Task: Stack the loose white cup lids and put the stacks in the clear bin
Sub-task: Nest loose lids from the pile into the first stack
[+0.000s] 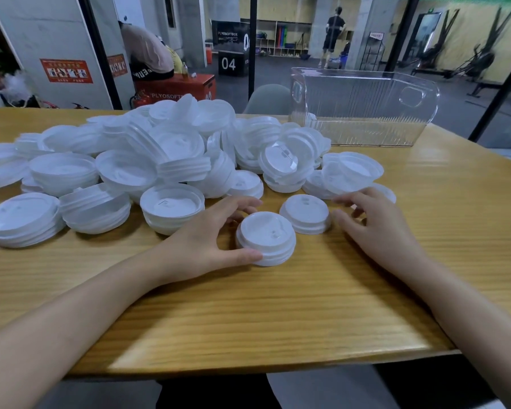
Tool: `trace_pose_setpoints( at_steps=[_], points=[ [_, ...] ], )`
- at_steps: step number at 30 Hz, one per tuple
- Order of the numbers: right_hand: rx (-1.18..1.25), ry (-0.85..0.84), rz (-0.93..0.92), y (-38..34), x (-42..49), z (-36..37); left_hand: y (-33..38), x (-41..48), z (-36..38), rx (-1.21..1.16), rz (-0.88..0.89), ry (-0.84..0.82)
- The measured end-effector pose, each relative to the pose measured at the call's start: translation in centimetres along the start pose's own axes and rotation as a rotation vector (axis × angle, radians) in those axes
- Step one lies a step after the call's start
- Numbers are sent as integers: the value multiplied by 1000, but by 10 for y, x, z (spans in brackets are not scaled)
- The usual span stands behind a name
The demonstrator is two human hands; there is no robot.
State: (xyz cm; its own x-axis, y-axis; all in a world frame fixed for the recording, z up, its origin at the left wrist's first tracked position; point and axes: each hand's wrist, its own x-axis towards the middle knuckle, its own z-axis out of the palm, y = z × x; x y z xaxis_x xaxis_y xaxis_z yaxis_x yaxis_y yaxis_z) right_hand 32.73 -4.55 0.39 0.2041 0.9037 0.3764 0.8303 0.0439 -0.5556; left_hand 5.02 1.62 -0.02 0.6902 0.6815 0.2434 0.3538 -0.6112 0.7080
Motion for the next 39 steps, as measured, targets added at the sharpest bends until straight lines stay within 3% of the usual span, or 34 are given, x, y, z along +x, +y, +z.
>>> trace_pose_setpoints(
  at_steps=[7, 11, 15, 20, 39],
  points=[
    [-84, -229, -135, -5, 3, 9, 0, -1, 0, 17, 6, -16],
    [-75, -152, -106, -1, 6, 11, 1, -1, 0, 11, 8, -22],
    [222, 10, -174, -9, 1, 7, 2, 0, 0, 5, -5, -22],
    [298, -162, -388, -28, -10, 13, 2, 1, 0, -1, -22, -7],
    [138, -265, -467, -25, -5, 25, 0, 1, 1, 32, 50, -14]
  ],
)
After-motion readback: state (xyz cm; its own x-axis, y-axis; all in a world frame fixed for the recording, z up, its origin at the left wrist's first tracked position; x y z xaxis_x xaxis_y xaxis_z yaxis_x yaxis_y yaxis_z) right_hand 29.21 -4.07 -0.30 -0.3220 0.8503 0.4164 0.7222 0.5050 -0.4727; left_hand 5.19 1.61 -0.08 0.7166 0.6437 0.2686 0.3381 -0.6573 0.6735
